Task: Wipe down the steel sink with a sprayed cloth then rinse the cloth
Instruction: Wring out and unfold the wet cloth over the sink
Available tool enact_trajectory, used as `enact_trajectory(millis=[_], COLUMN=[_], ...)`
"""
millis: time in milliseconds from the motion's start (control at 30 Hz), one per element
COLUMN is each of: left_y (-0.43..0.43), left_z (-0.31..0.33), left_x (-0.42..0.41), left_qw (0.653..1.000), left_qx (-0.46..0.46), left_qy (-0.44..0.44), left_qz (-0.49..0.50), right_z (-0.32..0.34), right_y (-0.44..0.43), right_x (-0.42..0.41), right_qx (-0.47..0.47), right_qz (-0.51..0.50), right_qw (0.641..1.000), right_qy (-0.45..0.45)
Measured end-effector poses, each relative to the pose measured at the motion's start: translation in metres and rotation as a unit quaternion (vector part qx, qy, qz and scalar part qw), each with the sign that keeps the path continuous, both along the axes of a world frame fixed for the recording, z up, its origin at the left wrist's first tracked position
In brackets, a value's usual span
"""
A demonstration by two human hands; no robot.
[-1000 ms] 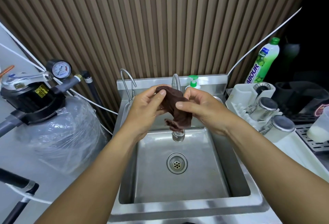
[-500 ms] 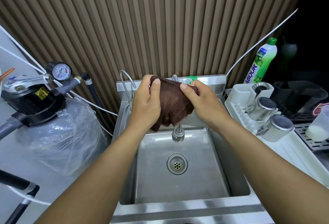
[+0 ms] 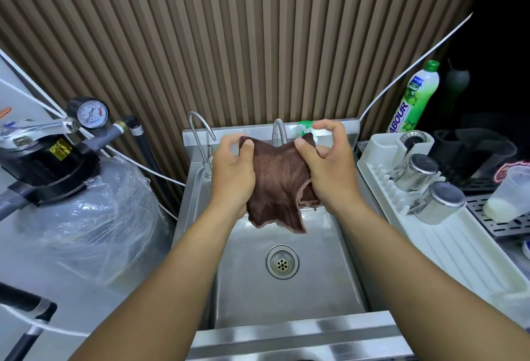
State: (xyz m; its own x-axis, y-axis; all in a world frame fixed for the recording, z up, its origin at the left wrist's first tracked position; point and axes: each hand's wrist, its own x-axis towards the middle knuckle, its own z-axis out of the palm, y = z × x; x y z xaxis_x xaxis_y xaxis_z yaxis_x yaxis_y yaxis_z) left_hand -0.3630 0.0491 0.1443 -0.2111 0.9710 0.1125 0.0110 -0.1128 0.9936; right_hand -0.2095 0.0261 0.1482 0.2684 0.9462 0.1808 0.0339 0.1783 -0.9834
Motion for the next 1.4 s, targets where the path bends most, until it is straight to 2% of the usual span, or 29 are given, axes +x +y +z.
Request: enact_trajectory(millis=[67, 133, 267, 333, 467, 733, 800, 900, 1067, 1233, 1333, 1400], left_y=[0.001, -0.002, -0.007, -0.006, -0.004, -0.006, -0.009, -0.018, -0.03, -0.047, -0.056, -0.061], left_z=[-0.007, -0.008, -0.012, -0.019, -0.027, -0.026, -0.026, -0.026, -0.044, -0.069, -0.086, -0.097], left_x=[-0.005, -0.007, -0.013, -0.018, -0.025, 0.004, 0.017, 0.034, 0.075, 0.143, 0.189, 0.213], left_qw=[1.0, 0.999, 0.998, 0.994, 0.986, 0.983, 0.981, 0.972, 0.944, 0.927, 0.917, 0.911], left_qx=[0.013, 0.039, 0.038, 0.016, 0.025, 0.045, 0.038, 0.004, -0.056, -0.102, -0.128, -0.141], left_qy=[0.02, 0.027, -0.009, -0.039, -0.042, -0.023, -0.02, -0.037, -0.032, -0.004, 0.021, 0.041], left_qz=[0.014, -0.001, -0.052, -0.1, -0.157, -0.178, -0.189, -0.232, -0.323, -0.36, -0.376, -0.386], right_z=[-0.005, -0.006, -0.008, -0.009, -0.014, -0.02, -0.018, -0.015, -0.025, -0.053, -0.069, -0.076], right_y=[-0.001, -0.002, -0.01, -0.014, -0.019, -0.029, -0.035, -0.048, -0.067, -0.089, -0.099, -0.105], right_x=[-0.003, -0.006, -0.003, 0.0, 0.001, 0.006, 0.015, 0.034, 0.087, 0.152, 0.196, 0.218], right_qx=[0.016, 0.009, -0.054, -0.048, -0.015, -0.011, -0.034, -0.076, -0.061, -0.076, -0.105, -0.137], right_qz=[-0.025, -0.032, 0.069, 0.111, 0.065, -0.089, -0.093, -0.046, -0.055, -0.168, -0.229, -0.228], right_qw=[0.999, 0.999, 0.994, 0.988, 0.989, 0.996, 0.995, 0.996, 0.996, 0.968, 0.947, 0.939], right_qy=[-0.031, -0.025, 0.072, 0.101, 0.132, 0.006, -0.003, 0.026, -0.031, -0.171, -0.2, -0.218])
